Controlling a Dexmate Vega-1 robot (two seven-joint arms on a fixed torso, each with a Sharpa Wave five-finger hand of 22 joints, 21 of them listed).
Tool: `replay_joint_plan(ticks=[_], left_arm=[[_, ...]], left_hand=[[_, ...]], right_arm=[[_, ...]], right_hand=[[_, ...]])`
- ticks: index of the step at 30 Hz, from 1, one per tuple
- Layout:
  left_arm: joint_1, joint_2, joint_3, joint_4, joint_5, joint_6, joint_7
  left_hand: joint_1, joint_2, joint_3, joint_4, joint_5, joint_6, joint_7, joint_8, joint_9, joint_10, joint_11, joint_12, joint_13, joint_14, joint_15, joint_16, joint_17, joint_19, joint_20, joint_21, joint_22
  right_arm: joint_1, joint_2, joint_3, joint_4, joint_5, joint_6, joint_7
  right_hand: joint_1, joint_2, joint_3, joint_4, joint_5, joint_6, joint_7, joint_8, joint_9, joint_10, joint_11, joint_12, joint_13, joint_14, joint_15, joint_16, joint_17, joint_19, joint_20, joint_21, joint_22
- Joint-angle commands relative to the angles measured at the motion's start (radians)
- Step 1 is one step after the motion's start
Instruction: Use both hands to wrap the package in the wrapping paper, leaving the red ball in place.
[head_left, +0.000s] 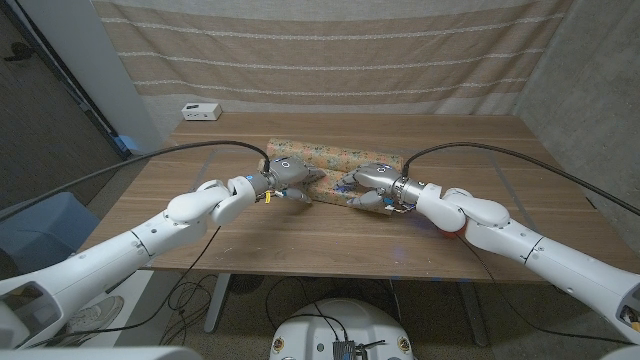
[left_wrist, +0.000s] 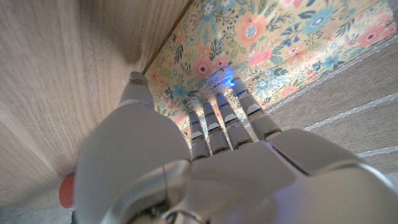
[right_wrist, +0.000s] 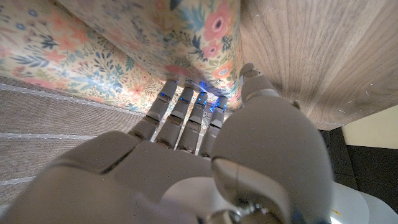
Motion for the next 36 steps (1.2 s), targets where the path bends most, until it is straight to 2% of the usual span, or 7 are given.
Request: replay_joint_plan(ticks=[1, 9, 14, 19, 26, 31, 36], left_arm=[[-0.040, -0.051, 0.054, 0.116, 0.035, -0.003, 0.056], [-0.068, -0.058, 0.067, 0.138, 0.010, -0.013, 0.035], [-0.089, -0.063, 0.074, 0.155, -0.017, -0.034, 0.011], [-0.112, -0.072, 0.079, 0.174, -0.042, -0.052, -0.008], [-0.138, -0.082, 0.089, 0.192, -0.065, -0.072, -0.036], [-0.149, -0.085, 0.097, 0.201, -0.069, -0.084, -0.041], [-0.157, -0.088, 0.102, 0.210, -0.077, -0.098, -0.043]], left_hand=[[0.021, 0.007, 0.007, -0.006, 0.008, 0.018, -0.002, 0.011, -0.001, 0.017, 0.002, 0.006, 0.001, 0.017, -0.081, 0.008, 0.001, 0.013, -0.003, 0.006, 0.004], [0.024, 0.007, 0.007, -0.006, 0.006, 0.025, -0.003, 0.012, -0.001, 0.023, -0.003, 0.007, -0.002, 0.023, -0.088, 0.006, 0.000, 0.019, -0.009, 0.009, 0.006], [0.026, 0.006, 0.006, -0.006, 0.004, 0.031, -0.004, 0.013, -0.002, 0.030, -0.011, 0.008, -0.004, 0.029, -0.093, 0.004, -0.001, 0.024, -0.015, 0.011, 0.006], [0.026, -0.001, 0.003, -0.007, 0.001, 0.046, -0.006, 0.017, -0.002, 0.034, -0.015, 0.009, -0.006, 0.032, -0.095, 0.003, -0.002, 0.028, -0.019, 0.013, 0.007], [0.029, -0.001, 0.002, -0.007, -0.001, 0.054, -0.005, 0.018, -0.002, 0.045, -0.021, 0.011, -0.008, 0.041, -0.103, 0.003, -0.001, 0.043, -0.030, 0.019, 0.008], [0.031, -0.001, 0.002, -0.008, -0.002, 0.055, -0.004, 0.017, -0.002, 0.047, -0.021, 0.011, -0.009, 0.048, -0.105, 0.004, -0.001, 0.049, -0.034, 0.022, 0.008], [0.042, 0.001, 0.005, -0.012, -0.002, 0.055, -0.004, 0.016, -0.002, 0.051, -0.024, 0.011, -0.011, 0.051, -0.111, 0.003, -0.002, 0.053, -0.035, 0.024, 0.008]], right_arm=[[-0.005, 0.013, 0.027, 0.046, 0.084, 0.074, -0.054], [-0.046, 0.030, 0.039, 0.044, -0.004, 0.026, -0.220], [-0.054, 0.048, 0.022, 0.021, -0.040, -0.066, -0.184], [-0.064, 0.078, -0.004, 0.018, -0.090, -0.154, -0.204], [-0.060, 0.125, -0.029, 0.068, -0.118, -0.214, -0.311], [-0.058, 0.151, -0.036, 0.099, -0.116, -0.244, -0.400], [-0.054, 0.168, -0.042, 0.122, -0.104, -0.262, -0.465]], right_hand=[[-0.003, -0.007, 0.006, -0.009, 0.004, -0.097, -0.004, -0.027, 0.001, -0.046, -0.005, -0.021, 0.001, 0.017, -0.100, 0.008, 0.007, 0.063, -0.020, 0.007, 0.006], [-0.070, -0.051, -0.052, 0.012, 0.028, -0.351, 0.012, -0.031, 0.006, -0.251, -0.002, -0.040, 0.011, -0.149, -0.075, -0.028, 0.038, -0.006, 0.004, -0.049, 0.008], [-0.110, -0.073, -0.100, 0.026, 0.042, -0.450, 0.016, -0.022, 0.007, -0.354, 0.033, -0.041, 0.012, -0.265, -0.040, -0.046, 0.041, -0.087, 0.022, -0.103, 0.008], [-0.103, -0.063, -0.112, 0.024, 0.052, -0.486, 0.029, -0.017, 0.007, -0.408, 0.060, -0.040, 0.009, -0.328, -0.019, -0.053, 0.032, -0.122, 0.038, -0.134, 0.007], [-0.071, -0.044, -0.108, 0.011, 0.066, -0.484, 0.010, -0.007, 0.006, -0.447, 0.043, -0.035, 0.005, -0.410, -0.015, -0.065, 0.013, -0.170, 0.037, -0.175, 0.004], [-0.050, -0.025, -0.107, 0.004, 0.076, -0.486, 0.009, -0.006, 0.006, -0.466, 0.031, -0.028, 0.001, -0.491, -0.007, -0.071, -0.010, -0.255, 0.037, -0.230, 0.003], [-0.029, -0.002, -0.099, -0.001, 0.080, -0.517, 0.009, -0.015, 0.006, -0.476, 0.024, -0.027, -0.001, -0.505, -0.011, -0.062, -0.023, -0.243, 0.040, -0.239, 0.003]])
